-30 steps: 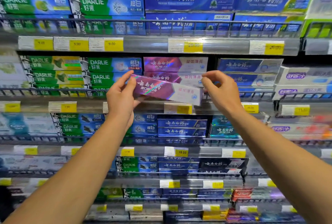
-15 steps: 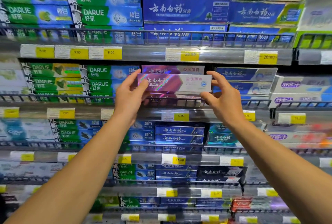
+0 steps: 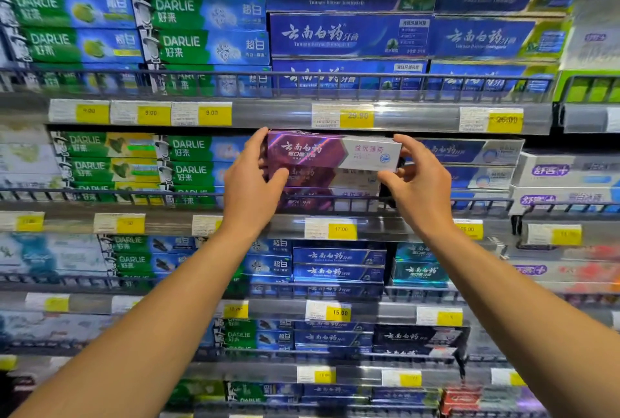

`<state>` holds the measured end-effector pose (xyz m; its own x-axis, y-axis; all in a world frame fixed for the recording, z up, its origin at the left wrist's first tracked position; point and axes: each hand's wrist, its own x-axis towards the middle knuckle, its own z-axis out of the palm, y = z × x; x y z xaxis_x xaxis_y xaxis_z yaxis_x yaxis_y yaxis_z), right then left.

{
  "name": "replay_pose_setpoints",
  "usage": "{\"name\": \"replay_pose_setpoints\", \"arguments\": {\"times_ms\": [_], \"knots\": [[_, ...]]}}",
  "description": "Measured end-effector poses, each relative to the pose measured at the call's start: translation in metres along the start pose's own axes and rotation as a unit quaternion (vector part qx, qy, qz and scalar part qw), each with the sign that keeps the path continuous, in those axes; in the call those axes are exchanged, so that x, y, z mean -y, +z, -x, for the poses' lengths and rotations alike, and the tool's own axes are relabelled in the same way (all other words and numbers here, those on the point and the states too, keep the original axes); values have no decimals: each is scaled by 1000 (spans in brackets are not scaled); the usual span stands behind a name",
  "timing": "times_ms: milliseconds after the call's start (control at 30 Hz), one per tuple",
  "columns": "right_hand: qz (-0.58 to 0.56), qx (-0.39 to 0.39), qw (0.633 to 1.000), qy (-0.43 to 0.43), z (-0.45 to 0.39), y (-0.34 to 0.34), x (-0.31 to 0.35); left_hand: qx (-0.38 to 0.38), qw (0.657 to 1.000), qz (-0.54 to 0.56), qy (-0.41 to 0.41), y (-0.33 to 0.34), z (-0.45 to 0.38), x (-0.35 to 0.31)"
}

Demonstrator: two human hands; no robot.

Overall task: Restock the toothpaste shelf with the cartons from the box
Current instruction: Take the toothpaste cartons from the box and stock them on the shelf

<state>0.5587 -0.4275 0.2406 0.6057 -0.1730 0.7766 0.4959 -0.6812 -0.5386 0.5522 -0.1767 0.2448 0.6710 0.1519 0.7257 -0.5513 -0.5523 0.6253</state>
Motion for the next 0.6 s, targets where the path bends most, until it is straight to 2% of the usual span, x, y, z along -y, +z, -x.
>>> {"name": "replay_pose_setpoints", "arguments": {"times_ms": [100,233,600], "knots": [[-7,-12,1000,17,-1,2,-3,52,998,15,-7,4,10,4],[-3,-17,999,32,-4,5,-6,77,997,4,-5,4,9,11],[-20,-41,998,40,-11,22,-1,77,996,-13,-31,4,-4,15]]}}
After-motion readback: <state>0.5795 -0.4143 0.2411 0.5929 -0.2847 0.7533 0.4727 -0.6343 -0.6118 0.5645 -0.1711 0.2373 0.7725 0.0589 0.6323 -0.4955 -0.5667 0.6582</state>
